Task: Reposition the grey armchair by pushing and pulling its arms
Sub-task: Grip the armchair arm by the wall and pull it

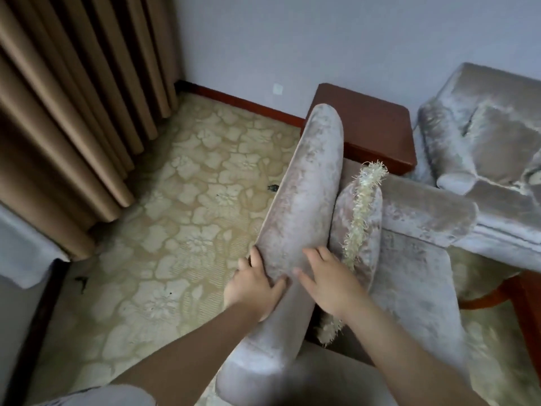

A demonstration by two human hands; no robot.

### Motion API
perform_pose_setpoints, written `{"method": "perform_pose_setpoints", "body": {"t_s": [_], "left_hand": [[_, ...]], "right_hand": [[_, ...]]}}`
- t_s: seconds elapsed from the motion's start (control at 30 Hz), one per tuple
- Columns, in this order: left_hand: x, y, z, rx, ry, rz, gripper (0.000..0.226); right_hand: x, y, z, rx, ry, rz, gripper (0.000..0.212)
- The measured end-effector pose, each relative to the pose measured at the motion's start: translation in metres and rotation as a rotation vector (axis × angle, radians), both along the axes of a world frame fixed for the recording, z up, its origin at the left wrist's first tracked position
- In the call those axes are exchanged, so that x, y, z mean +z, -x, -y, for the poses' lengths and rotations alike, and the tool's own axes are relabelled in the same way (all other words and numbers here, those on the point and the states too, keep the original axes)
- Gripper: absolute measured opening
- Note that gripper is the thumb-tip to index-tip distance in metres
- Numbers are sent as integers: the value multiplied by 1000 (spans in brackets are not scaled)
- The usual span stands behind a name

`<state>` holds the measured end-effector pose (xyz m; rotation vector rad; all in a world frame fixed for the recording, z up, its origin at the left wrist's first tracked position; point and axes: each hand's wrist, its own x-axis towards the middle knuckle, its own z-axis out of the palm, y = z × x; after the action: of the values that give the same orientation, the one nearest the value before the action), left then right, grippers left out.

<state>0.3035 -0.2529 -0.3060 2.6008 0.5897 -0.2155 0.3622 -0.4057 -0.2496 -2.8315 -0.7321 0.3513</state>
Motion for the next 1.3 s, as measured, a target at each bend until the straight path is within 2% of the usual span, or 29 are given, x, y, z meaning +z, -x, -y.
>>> {"method": "perform_pose_setpoints", "body": {"t_s": [0.1,0.17,0.27,0.4,0.5,0.57,0.87,1.3], "left_hand": [[4,2,-3,33,81,9,83],[5,11,-4,123,139,2,72],[4,34,5,289,75,-56,60],[6,46,23,555,-53,-81,57],[9,37,27,781,-15,-108,60],[10,35,30,853,-29,-95,60],[5,52,55,857,-119,50,54],[-2,66,57,897,-130,44,46]], "right_hand": [[-2,-23,-25,19,-120,-12,51],[-7,-33,-41,114,-116,-17,52],[-11,-45,-65,380,-34,71,51],[-19,-41,-100,747,47,-33,43],[-30,-35,-108,942,149,112,42],[-34,-36,-106,942,97,161,45],[-39,-21,-89,880,50,187,45],[-49,-5,-86,869,23,167,41]]}}
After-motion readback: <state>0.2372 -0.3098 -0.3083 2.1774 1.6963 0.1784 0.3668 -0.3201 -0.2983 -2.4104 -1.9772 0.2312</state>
